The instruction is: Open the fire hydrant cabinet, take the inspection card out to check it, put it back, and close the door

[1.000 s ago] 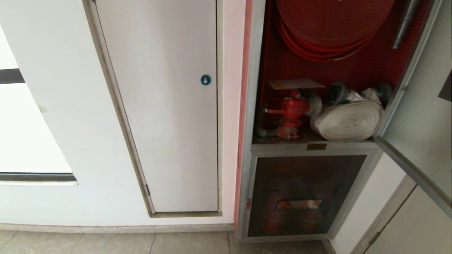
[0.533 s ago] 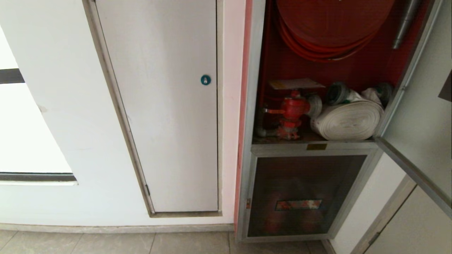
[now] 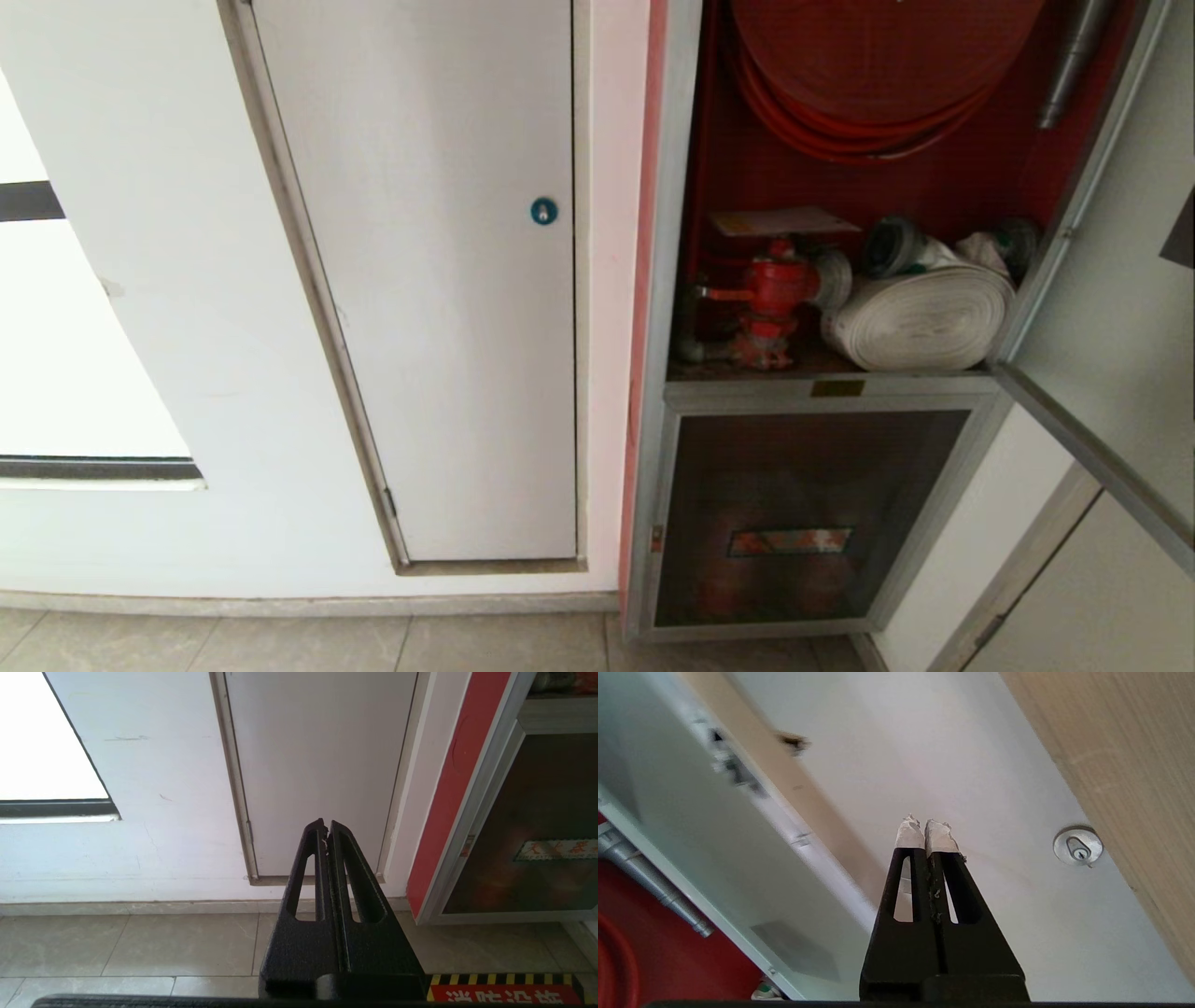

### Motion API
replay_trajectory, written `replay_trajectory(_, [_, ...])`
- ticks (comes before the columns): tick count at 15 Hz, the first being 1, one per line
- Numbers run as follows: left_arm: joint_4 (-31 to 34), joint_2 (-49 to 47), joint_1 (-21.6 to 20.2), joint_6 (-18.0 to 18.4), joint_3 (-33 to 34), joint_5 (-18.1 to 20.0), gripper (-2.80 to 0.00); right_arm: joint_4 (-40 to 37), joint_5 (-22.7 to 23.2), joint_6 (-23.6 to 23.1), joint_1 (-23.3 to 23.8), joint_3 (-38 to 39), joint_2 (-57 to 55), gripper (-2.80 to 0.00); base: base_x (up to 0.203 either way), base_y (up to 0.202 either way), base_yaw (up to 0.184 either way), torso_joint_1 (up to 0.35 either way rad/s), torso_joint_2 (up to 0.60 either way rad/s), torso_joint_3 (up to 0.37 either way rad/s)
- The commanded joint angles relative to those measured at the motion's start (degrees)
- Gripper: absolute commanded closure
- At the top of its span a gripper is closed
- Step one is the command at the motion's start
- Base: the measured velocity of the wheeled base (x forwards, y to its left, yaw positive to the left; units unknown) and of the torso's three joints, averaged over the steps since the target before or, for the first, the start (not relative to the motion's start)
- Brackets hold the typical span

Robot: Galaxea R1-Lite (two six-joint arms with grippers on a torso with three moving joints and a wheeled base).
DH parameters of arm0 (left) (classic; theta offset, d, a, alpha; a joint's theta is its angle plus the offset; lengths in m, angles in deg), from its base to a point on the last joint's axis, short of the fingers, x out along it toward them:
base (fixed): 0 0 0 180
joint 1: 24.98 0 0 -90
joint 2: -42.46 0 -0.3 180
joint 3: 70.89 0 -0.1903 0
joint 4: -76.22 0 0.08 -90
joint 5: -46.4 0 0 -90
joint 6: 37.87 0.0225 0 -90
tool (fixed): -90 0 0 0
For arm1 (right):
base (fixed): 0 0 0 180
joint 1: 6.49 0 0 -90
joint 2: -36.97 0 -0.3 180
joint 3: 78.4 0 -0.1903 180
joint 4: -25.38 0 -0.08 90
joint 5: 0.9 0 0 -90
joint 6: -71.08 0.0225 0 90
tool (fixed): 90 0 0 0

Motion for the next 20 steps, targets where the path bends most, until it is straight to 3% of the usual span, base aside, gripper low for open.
replay_trajectory(1, [0.0,0.0,0.0,0.0,0.0,0.0,0.00,0.3,1.4,0.8,2.6,-0.2,-1.5,0.00,0.000,0.000,0.000,0.000,0.00,0.000])
replay_trajectory(13, [0.0,0.0,0.0,0.0,0.0,-0.1,0.00,0.3,11.6,0.5,4.3,-1.3,-6.3,0.00,0.000,0.000,0.000,0.000,0.00,0.000])
replay_trajectory(20, [0.0,0.0,0.0,0.0,0.0,0.0,0.00,-0.5,12.5,0.5,2.7,-0.7,-4.1,0.00,0.000,0.000,0.000,0.000,0.00,0.000])
